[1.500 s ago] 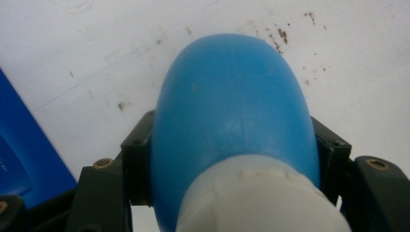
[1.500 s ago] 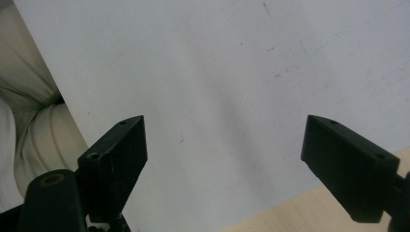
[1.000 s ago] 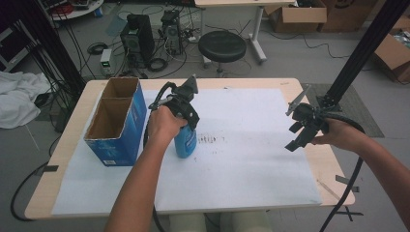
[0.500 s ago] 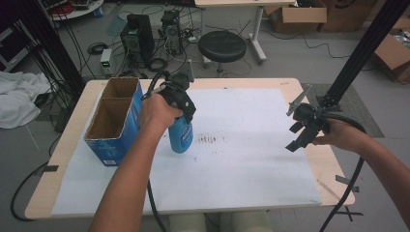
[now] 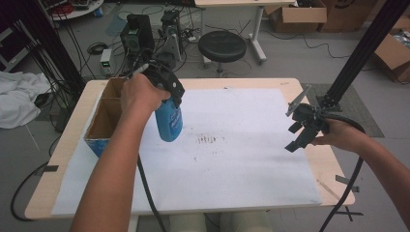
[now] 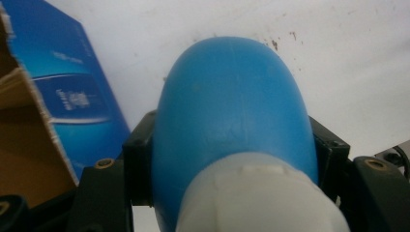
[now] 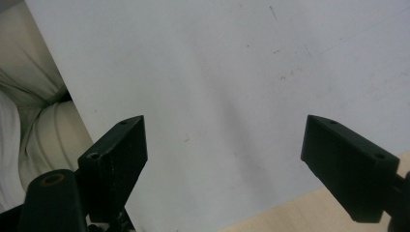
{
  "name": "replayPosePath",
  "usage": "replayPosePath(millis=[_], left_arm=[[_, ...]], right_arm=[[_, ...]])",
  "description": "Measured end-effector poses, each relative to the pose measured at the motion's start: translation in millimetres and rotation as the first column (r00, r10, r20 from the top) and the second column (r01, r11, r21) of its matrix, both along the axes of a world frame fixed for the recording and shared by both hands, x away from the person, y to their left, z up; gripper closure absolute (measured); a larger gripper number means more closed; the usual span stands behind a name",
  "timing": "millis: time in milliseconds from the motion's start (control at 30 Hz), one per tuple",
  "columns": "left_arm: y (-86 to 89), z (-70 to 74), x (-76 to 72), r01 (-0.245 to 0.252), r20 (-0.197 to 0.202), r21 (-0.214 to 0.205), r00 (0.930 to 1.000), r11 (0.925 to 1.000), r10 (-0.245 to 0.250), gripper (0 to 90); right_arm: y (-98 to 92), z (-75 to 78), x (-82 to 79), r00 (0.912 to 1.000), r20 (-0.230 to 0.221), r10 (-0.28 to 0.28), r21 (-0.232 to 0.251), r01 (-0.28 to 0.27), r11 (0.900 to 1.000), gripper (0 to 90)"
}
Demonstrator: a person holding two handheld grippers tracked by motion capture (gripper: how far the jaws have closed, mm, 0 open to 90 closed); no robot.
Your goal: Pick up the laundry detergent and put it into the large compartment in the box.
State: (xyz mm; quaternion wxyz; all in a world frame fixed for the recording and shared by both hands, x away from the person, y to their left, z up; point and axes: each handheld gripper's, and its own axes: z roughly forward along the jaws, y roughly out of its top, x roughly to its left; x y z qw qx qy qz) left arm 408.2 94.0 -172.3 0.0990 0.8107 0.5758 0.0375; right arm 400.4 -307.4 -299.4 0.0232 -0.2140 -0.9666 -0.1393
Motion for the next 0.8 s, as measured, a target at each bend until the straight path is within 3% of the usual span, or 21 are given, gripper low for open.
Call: replayPosePath(millis=[433,800], left_arm=[[41.0,48.6,-7.4,-0.081,0.059,-0.01,0.995,0.9967,0.081,37.9],[85.5,67.4,-15.7,-0.157,0.083,-0.006,0.9842,0.9876,0.157,37.9]], right_arm=[[1.1,-1.6,1.8,0.9999,-0.003,0.01,0.001,-0.01,0.9999,16.4],[3.9,-1.4,3.1,0.9999,-0.008,0.006,-0.007,-0.006,1.0,16.4]])
